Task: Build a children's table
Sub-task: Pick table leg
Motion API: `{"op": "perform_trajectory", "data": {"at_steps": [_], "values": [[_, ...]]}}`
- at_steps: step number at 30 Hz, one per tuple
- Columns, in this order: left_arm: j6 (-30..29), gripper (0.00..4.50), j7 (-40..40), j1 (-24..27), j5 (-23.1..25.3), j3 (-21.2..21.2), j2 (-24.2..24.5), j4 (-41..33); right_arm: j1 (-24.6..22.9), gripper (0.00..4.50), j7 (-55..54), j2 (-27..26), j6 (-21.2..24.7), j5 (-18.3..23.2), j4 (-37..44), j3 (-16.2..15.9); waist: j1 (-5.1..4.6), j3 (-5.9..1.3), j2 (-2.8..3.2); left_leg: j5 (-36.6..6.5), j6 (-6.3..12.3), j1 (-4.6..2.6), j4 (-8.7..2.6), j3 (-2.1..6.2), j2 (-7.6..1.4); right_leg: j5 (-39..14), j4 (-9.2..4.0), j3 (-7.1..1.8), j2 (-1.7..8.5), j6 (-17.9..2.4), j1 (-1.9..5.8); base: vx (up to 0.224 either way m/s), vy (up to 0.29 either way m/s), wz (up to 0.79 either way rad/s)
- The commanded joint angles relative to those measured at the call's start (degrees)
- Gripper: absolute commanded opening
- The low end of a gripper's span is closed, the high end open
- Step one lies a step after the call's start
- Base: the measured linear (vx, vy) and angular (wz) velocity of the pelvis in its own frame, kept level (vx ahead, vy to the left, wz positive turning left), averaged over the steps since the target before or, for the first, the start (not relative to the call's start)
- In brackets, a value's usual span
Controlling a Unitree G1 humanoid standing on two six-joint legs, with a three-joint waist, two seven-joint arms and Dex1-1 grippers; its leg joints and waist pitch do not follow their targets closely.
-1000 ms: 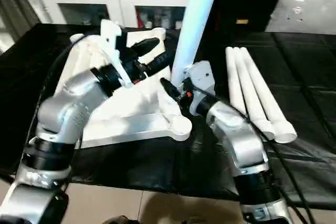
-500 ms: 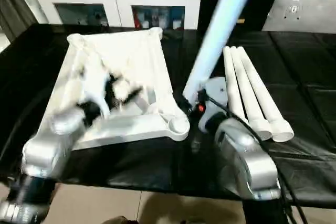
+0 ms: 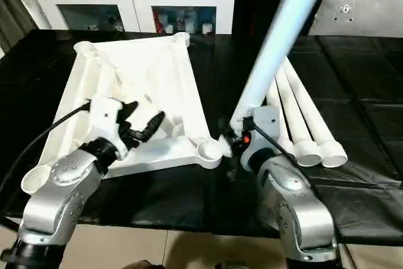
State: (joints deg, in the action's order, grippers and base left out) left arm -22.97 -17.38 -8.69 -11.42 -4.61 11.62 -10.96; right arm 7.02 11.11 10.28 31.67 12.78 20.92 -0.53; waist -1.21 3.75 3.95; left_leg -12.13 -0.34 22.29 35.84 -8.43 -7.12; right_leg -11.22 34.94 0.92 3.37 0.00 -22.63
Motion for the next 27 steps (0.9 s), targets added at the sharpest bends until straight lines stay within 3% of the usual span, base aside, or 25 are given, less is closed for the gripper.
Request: {"op": "perform_trajectory", "data": {"at_steps": [1, 2, 3, 5, 6, 8, 9, 11, 12, 13, 16, 17, 19, 20, 21, 22, 23, 24, 25, 27], "values": [[-0.3, 3.84, -1.9, 0.1, 0.8, -0.6, 1.3, -0.8, 0.9, 1.92, 0.4, -0.7, -1.2, 0.6, 1.8, 0.5, 0.07, -3.41, -0.8, -12.0, 0.64, -0.49, -5.13, 1.76, -4.43, -13.4, -4.59, -2.31, 4.22, -9.2, 2.22, 0.0, 0.0, 0.0], [-0.2, 3.84, -3.5, 0.0, 0.8, -1.4, 2.2, -0.4, 0.9, 1.92, 1.5, -0.7, -1.1, 2.0, 1.9, 1.0, 0.21, -3.45, -0.77, -11.3, 1.03, -0.57, -5.12, 1.75, -4.45, -12.5, -4.6, -2.32, 4.22, -9.4, 2.19, 0.0, 0.0, 0.0], [0.4, 3.84, -6.6, -0.6, 0.7, -2.8, 3.9, 0.7, 0.8, 1.92, 4.9, 0.3, -0.1, 4.8, 1.9, 1.2, 0.2, -3.4, -1.15, -11.3, 1.53, -0.48, -5.14, 1.69, -4.37, -12.4, -4.64, -2.33, 4.21, -9.5, 2.27, 0.0, 0.0, 0.0], [1.0, 3.84, -10.9, -1.9, 0.9, -4.8, 6.3, 2.8, 1.1, 1.91, 6.8, 1.2, 2.1, 7.5, 1.2, 2.3, 0.58, -3.39, -0.71, -10.3, 2.1, -0.73, -5.13, 1.75, -4.52, -10.7, -4.39, -2.29, 4.15, -10.3, 2.23, 0.0, 0.0, 0.0], [1.3, 3.84, -12.4, -2.4, 1.4, -5.7, 7.3, 3.8, 1.1, 1.91, 7.6, 2.1, 2.2, 7.4, 0.7, 2.0, 0.7, -3.38, -0.24, -9.9, 1.92, -0.68, -5.2, 1.86, -4.54, -9.9, -4.15, -2.23, 4.18, -10.7, 2.3, 0.0, 0.0, 0.0], [1.7, 3.84, -14.3, -3.1, 2.3, -6.8, 8.8, 5.4, 1.2, 1.91, 8.9, 4.0, 0.9, 6.2, -0.2, 1.7, 0.74, -3.46, -0.34, -10.3, 1.28, -0.94, -5.25, 1.82, -4.62, -9.1, -4.07, -2.11, 4.05, -11.0, 2.28, 0.0, 0.0, 0.0], [2.3, 3.84, -14.5, -3.1, 2.0, -6.4, 8.6, 5.6, 1.5, 1.91, 9.2, 4.4, 1.5, 7.0, -0.3, 2.8, 0.76, -3.49, 0.26, -10.3, 0.83, -0.95, -5.19, 1.83, -4.62, -8.1, -3.9, -2.16, 4.19, -11.5, 2.41, 0.0, 0.0, 0.0], [2.8, 3.84, -14.3, -3.0, 1.5, -5.8, 8.2, 5.6, 1.8, 1.91, 9.1, 4.3, 2.7, 8.3, -0.2, 4.4, 0.65, -3.58, -0.27, -10.3, 0.98, -0.85, -5.11, 1.69, -4.61, -7.1, -3.99, -2.26, 4.41, -12.4, 2.7, 0.0, 0.0, 0.0], [3.0, 3.84, -12.6, -2.9, 0.3, -4.3, 6.6, 5.4, 2.0, 1.91, 8.7, 4.1, 4.3, 9.8, 0.1, 6.1, 0.55, -3.54, -0.01, -10.1, 1.07, -0.85, -5.05, 1.62, -4.54, -6.7, -4.07, -2.22, 4.31, -12.8, 2.75, 0.0, 0.0, 0.0], [2.5, 3.84, -11.6, -2.8, -0.7, -3.4, 5.5, 5.1, 2.0, 1.91, 7.9, 3.4, 4.0, 10.2, 0.4, 6.7, 0.55, -3.58, -0.12, -10.0, 1.13, -0.83, -5.01, 1.62, -4.57, -6.7, -4.0, -2.21, 4.37, -13.1, 2.85, 0.0, 0.0, 0.0], [2.2, 3.84, -8.7, -2.2, -1.6, -1.9, 3.4, 4.7, 1.8, 1.91, 5.6, 2.3, 4.9, 9.6, 1.2, 6.4, 0.54, -3.62, -0.31, -10.0, 1.28, -0.85, -4.88, 1.54, -4.55, -8.2, -4.09, -2.16, 4.33, -13.6, 2.81, 0.0, 0.0, 0.0], [2.6, 3.84, -7.3, -1.8, -1.5, -1.3, 2.6, 4.7, 1.5, 1.91, 4.7, 2.2, 5.2, 8.6, 1.4, 5.4, 0.39, -3.75, -0.67, -10.1, 1.24, -0.8, -4.86, 1.52, -4.52, -9.1, -4.14, -2.14, 4.25, -13.3, 2.89, 0.0, 0.0, 0.0], [2.4, 3.84, -4.2, -0.9, -1.8, 0.4, 0.2, 4.5, 0.7, 1.91, 2.0, 1.5, 5.9, 5.5, 0.7, 3.1, 0.12, -3.67, -0.67, -9.9, 1.14, -0.64, -4.84, 1.52, -4.54, -9.8, -4.18, -2.12, 4.24, -13.1, 2.86, 0.0, 0.0, 0.0], [2.3, 3.84, -3.8, -0.8, -1.9, 0.7, -0.2, 4.3, 0.6, 1.91, 1.3, 1.3, 6.5, 5.2, 0.4, 3.0, -0.03, -3.66, -1.17, -9.8, 1.16, -0.61, -4.82, 1.44, -4.52, -10.2, -4.32, -2.12, 4.18, -13.0, 2.86, 0.0, 0.0, 0.0], [2.4, 3.84, -3.7, -0.7, -1.8, 0.7, -0.2, 4.2, 0.6, 1.91, 1.1, 1.5, 6.4, 4.4, 0.2, 2.6, 0.06, -3.66, -0.83, -10.2, 1.27, -0.66, -4.79, 1.51, -4.44, -12.0, -4.42, -2.18, 4.26, -12.5, 2.76, 0.0, 0.0, 0.0], [2.7, 3.84, -3.3, -0.6, -1.4, 0.8, -0.2, 4.0, 0.5, 1.91, 0.7, 2.1, 5.8, 2.7, -0.1, 1.6, 0.05, -3.8, -1.46, -10.2, 1.26, -0.66, -4.8, 1.45, -4.51, -12.4, -4.5, -2.15, 4.15, -12.1, 2.72, 0.0, 0.0, 0.0], [2.6, 3.84, -2.6, -0.7, -0.4, 0.9, -0.1, 3.5, 0.4, 1.91, 0.5, 2.3, 5.7, 1.8, -0.4, 0.8, 0.2, -3.76, -1.09, -9.9, 1.15, -0.71, -4.84, 1.54, -4.5, -12.6, -4.37, -2.13, 4.11, -11.7, 2.66, 0.0, 0.0, 0.0], [2.5, 3.84, -2.4, -0.7, -0.3, 1.0, -0.1, 3.4, 0.4, 1.91, 0.5, 2.2, 5.8, 2.1, -0.4, 0.9, 0.12, -3.72, -0.87, -10.2, 0.5, -0.9, -4.98, 1.79, -4.78, -12.1, -4.26, -1.85, 3.64, -11.5, 2.54, 0.0, 0.0, 0.0], [2.4, 3.84, -2.2, -0.7, 0.0, 1.0, 0.0, 3.1, 0.4, 1.91, 0.2, 1.6, 6.1, 2.7, -0.2, 1.2, -0.32, -3.69, -1.18, -11.6, -0.79, -1.27, -5.38, 2.35, -5.44, -10.8, -4.35, -1.15, 2.37, -10.6, 2.31, 0.0, 0.0, 0.0], [1.8, 3.84, -1.8, -0.5, 0.6, 0.7, 0.4, 2.3, 0.5, 1.91, -0.3, 0.4, 6.2, 4.2, 0.3, 1.6, -1.06, -3.7, 0.14, -14.2, -1.08, -2.78, -6.93, 4.64, -8.11, -8.4, -3.17, 0.41, 0.71, -10.7, 1.73, 0.0, 0.0, 0.0]]}}
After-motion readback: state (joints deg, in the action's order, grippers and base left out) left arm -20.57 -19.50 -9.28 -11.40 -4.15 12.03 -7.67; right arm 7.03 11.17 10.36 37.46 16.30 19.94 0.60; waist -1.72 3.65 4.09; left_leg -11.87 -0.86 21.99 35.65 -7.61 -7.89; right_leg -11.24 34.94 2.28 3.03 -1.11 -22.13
